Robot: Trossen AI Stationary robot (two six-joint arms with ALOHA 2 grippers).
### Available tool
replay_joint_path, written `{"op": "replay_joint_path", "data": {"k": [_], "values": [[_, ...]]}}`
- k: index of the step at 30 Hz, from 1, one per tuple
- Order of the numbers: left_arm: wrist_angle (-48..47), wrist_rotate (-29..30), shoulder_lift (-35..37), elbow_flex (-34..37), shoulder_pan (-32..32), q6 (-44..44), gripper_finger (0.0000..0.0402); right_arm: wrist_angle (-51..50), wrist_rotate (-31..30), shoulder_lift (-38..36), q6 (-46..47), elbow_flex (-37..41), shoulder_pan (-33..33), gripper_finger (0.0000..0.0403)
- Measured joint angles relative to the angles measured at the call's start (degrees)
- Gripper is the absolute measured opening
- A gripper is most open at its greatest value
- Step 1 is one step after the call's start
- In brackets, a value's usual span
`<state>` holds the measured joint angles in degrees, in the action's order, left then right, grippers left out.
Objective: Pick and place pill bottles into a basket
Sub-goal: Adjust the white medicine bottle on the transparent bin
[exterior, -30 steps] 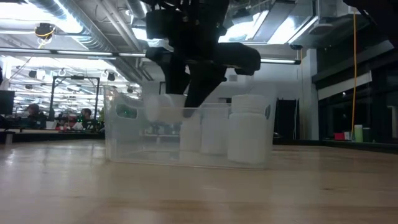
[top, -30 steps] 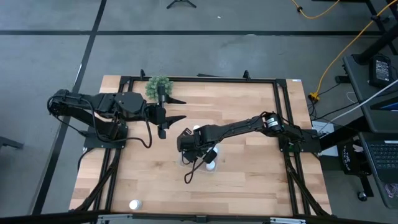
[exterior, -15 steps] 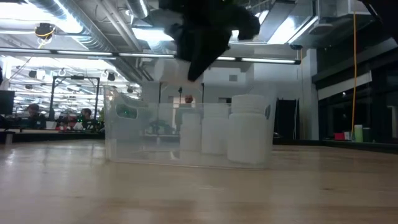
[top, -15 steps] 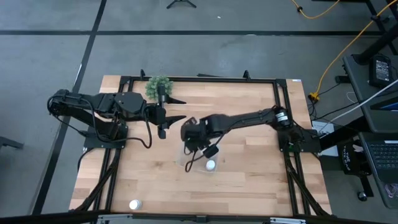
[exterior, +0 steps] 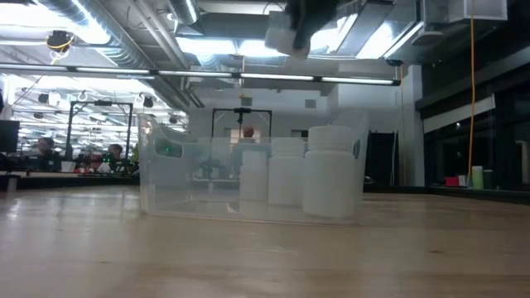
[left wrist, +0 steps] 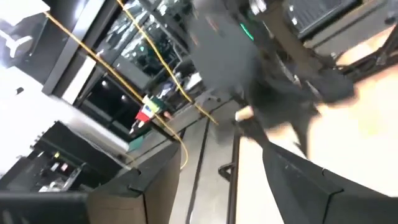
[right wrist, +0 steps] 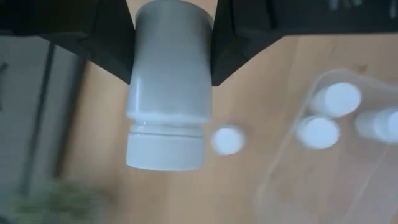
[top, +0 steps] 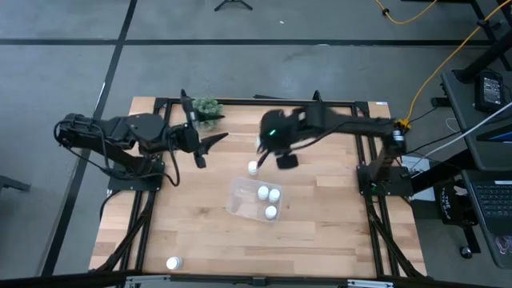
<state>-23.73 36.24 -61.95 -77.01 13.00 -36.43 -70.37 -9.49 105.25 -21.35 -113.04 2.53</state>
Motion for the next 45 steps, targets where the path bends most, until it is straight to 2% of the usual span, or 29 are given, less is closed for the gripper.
{"op": "replay_joint_path", "data": {"k": [5, 9, 12, 16, 19, 21, 25, 32, 39, 45], "values": [[-0.6, 2.7, 0.2, 0.0, 1.4, 0.6, 0.0221, 6.1, -1.3, -9.6, 3.6, 3.3, 3.2, 0.0155], [-0.8, 4.3, -1.1, 0.0, 2.6, 0.8, 0.0221, 18.5, -1.3, -19.3, 5.9, 12.1, 5.1, 0.0155], [-1.0, 5.4, -1.8, 0.0, 3.1, 2.1, 0.0221, 32.8, -0.5, -26.8, 5.8, 23.0, 5.8, 0.0155], [-2.1, 6.2, -2.2, 0.0, 3.0, 4.7, 0.0221, 60.5, 6.3, -34.4, 4.6, 39.6, 5.9, 0.0155], [-4.3, 6.2, -2.2, 0.0, 2.2, 5.9, 0.0221, 79.2, 8.8, -35.8, 7.2, 50.0, 5.8, 0.0155], [-6.4, 6.2, -2.2, 0.0, 1.3, 5.6, 0.0224, 85.3, 8.7, -35.5, 10.2, 55.0, 5.9, 0.0155], [-10.8, 4.0, -1.5, 0.0, -1.4, 6.4, 0.0239, 92.2, 8.5, -33.1, 14.9, 61.3, 5.4, 0.0155], [-16.3, -9.1, -2.5, 0.0, -7.3, 8.6, 0.0274, 95.0, 7.1, -28.0, 13.6, 60.9, 2.7, 0.0155], [-15.7, -13.0, -5.4, 0.0, -11.3, 5.3, 0.0285, 95.6, 7.0, -24.4, 10.3, 60.2, 2.9, 0.0155], [-14.0, -15.7, -8.7, 0.0, -13.6, 3.8, 0.0285, 100.1, 8.1, -21.5, 8.6, 60.1, 2.2, 0.0155]]}}
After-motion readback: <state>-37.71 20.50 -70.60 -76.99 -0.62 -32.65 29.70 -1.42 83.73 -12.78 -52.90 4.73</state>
